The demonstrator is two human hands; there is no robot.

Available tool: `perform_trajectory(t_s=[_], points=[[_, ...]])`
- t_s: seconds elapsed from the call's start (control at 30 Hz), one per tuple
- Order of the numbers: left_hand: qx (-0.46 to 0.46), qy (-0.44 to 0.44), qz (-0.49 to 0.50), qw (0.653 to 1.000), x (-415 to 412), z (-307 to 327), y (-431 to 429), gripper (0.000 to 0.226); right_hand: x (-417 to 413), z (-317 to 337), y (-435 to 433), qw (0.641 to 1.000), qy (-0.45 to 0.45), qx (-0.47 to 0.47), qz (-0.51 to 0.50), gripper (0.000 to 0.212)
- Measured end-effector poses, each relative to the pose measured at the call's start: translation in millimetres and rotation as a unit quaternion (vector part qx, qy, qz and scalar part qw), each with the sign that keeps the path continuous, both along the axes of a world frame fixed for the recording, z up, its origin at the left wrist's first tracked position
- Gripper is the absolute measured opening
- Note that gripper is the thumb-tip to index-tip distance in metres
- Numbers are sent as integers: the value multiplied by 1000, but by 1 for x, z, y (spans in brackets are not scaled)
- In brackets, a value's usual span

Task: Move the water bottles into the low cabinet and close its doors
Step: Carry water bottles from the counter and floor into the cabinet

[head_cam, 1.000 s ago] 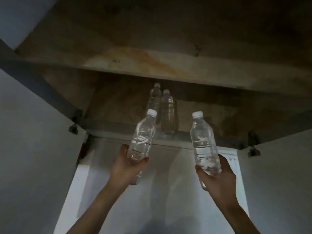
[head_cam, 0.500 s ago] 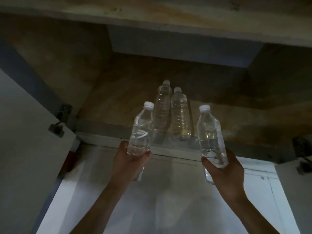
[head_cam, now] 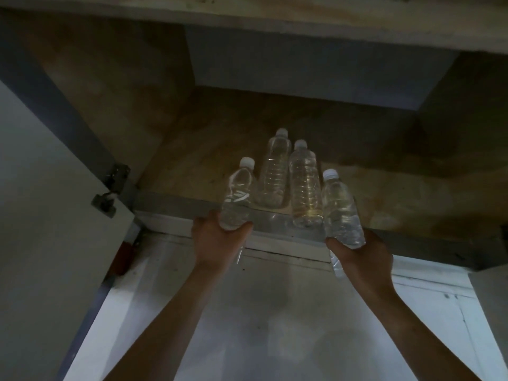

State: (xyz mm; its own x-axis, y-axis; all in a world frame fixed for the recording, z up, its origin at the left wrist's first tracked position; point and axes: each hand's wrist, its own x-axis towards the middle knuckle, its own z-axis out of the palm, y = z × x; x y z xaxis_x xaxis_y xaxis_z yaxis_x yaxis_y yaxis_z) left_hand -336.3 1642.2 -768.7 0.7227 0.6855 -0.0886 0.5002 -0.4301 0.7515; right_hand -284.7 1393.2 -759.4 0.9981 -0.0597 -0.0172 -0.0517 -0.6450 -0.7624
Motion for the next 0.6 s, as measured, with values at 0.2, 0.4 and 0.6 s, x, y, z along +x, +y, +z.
perform_trajectory(t_s=[0.2,0.4,0.6], points=[[25,-19,-30,999,22,11,6,33,18,-4,1,996,-23,78,47,33],[17,-47,-80,996,39,9,13,35,28,2,13,992,-98,55,58,36],[90,-91,-160,979,24,3,18,51,13,-18,-4,995,-53,-30,77,71]])
